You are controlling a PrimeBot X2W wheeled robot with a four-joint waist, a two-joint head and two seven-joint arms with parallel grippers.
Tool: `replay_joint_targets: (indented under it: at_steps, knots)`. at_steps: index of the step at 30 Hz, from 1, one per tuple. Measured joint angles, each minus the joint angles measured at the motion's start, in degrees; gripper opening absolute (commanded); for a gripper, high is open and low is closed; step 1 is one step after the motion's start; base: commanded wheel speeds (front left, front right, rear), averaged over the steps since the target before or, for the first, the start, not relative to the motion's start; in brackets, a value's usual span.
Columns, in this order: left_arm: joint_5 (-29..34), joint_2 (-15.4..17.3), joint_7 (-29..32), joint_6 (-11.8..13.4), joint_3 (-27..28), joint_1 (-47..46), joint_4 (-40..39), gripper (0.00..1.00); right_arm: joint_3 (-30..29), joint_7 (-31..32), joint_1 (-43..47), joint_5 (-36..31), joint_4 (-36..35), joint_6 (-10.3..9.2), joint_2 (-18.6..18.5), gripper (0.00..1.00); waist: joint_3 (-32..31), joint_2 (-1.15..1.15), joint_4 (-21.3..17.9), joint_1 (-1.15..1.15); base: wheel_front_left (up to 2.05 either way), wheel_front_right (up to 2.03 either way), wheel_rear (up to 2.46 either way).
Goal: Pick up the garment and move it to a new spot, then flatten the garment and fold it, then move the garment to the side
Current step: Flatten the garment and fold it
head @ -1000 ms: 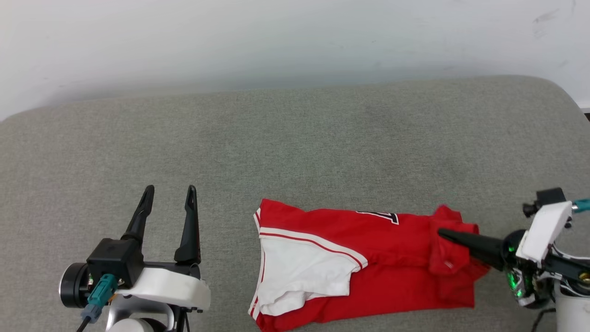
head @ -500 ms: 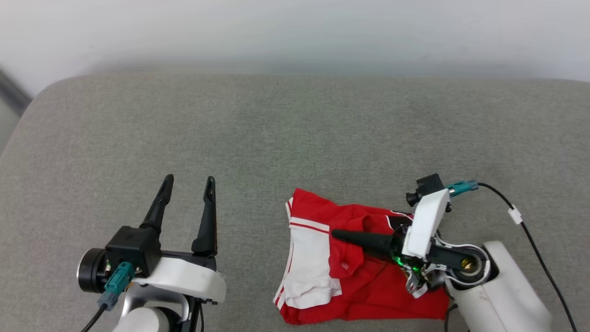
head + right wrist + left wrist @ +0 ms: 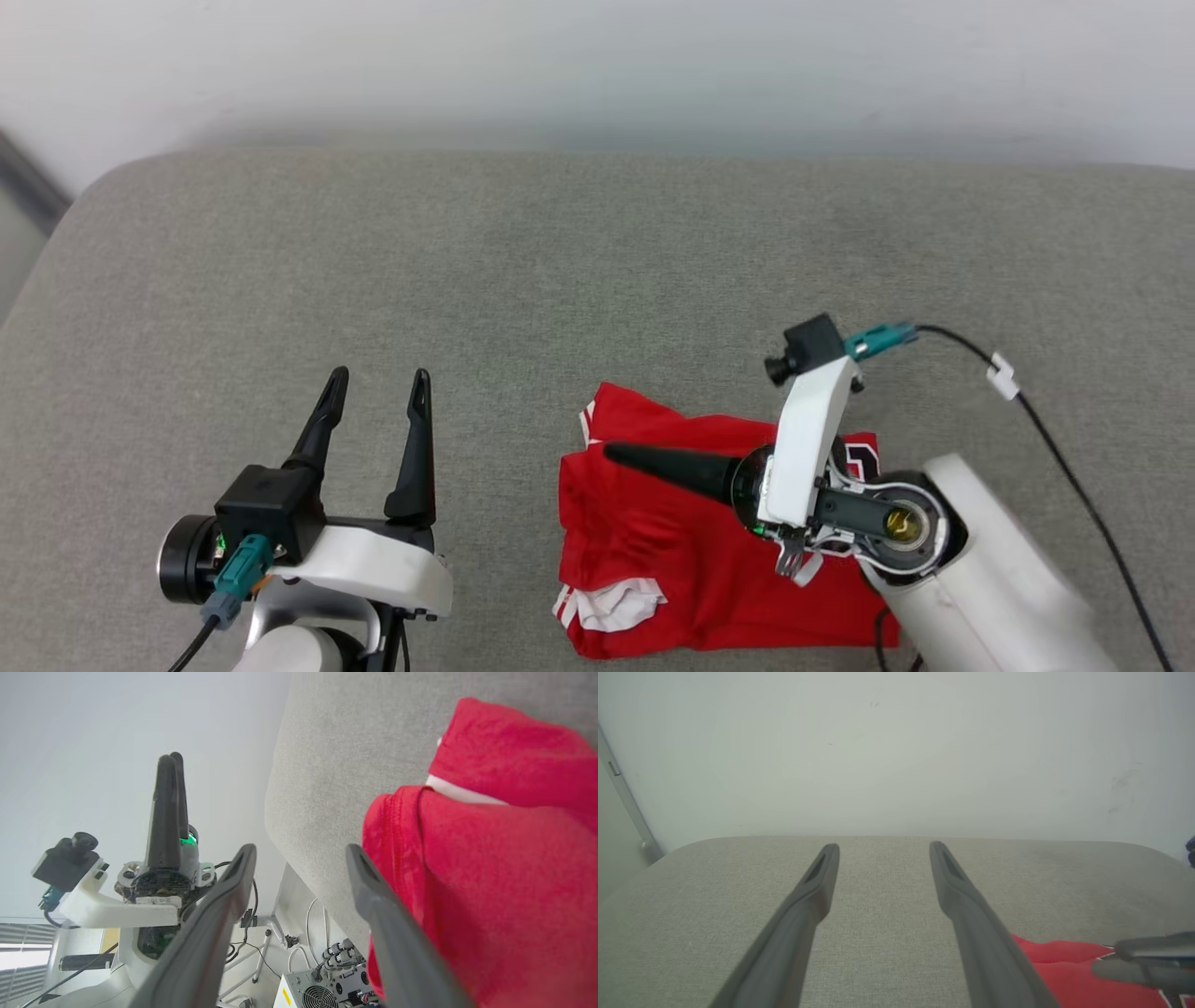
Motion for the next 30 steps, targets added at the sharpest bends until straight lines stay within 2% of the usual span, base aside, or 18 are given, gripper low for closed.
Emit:
replay_joint_targets:
  at_steps: [3,6,9,12,18,22,26,30]
  knots:
    - [-0.1,0.2,0.0,0.1,0.0,0.3,0.0,1.00,1.2,-4.3,0.0,-3.0,-6.9,0.00,-2.7,1.00,-0.7,0.00,-1.0,0.00,0.00,0.00,0.00]
    - [-0.1,0.5,0.0,0.5,0.3,0.6,-0.1,1.00,3.5,-13.2,-0.1,-13.3,-11.8,0.00,-8.5,1.00,-1.1,0.00,-2.0,0.00,0.00,0.00,0.00]
    - [-0.2,0.6,-0.1,1.0,0.5,1.4,0.0,1.00,4.5,-21.6,0.4,-25.8,-12.3,0.00,-14.0,1.00,-1.6,0.00,-3.1,0.00,0.00,0.00,0.00]
    - [-0.6,0.7,-0.2,1.4,0.9,1.9,0.0,1.00,1.4,-27.0,2.5,-34.6,-10.6,0.00,-16.4,1.00,-2.0,0.00,-4.4,0.00,0.00,0.00,0.00]
    - [-1.1,1.1,-0.6,1.9,1.7,2.8,0.3,1.00,-11.2,-35.6,8.5,-46.2,-10.4,0.00,-17.0,1.00,-2.7,0.00,-6.8,0.00,0.00,0.00,0.00]
    - [-1.3,1.3,-0.9,2.3,2.2,3.8,1.0,1.00,-19.6,-40.9,13.3,-51.2,-14.9,0.00,-14.7,1.00,-3.4,0.00,-7.6,0.00,0.00,0.00,0.00]
    - [-1.4,1.4,-1.5,2.6,2.5,4.8,1.9,1.00,-23.1,-43.6,19.2,-55.4,-22.7,0.01,-10.9,1.00,-4.5,0.00,-7.9,0.00,0.00,0.00,0.00]
    - [-1.5,1.6,-1.8,2.8,2.3,6.3,2.4,1.00,-23.6,-42.7,24.0,-57.8,-27.4,0.01,-9.0,1.00,-5.8,0.00,-7.6,0.00,0.00,0.00,0.00]
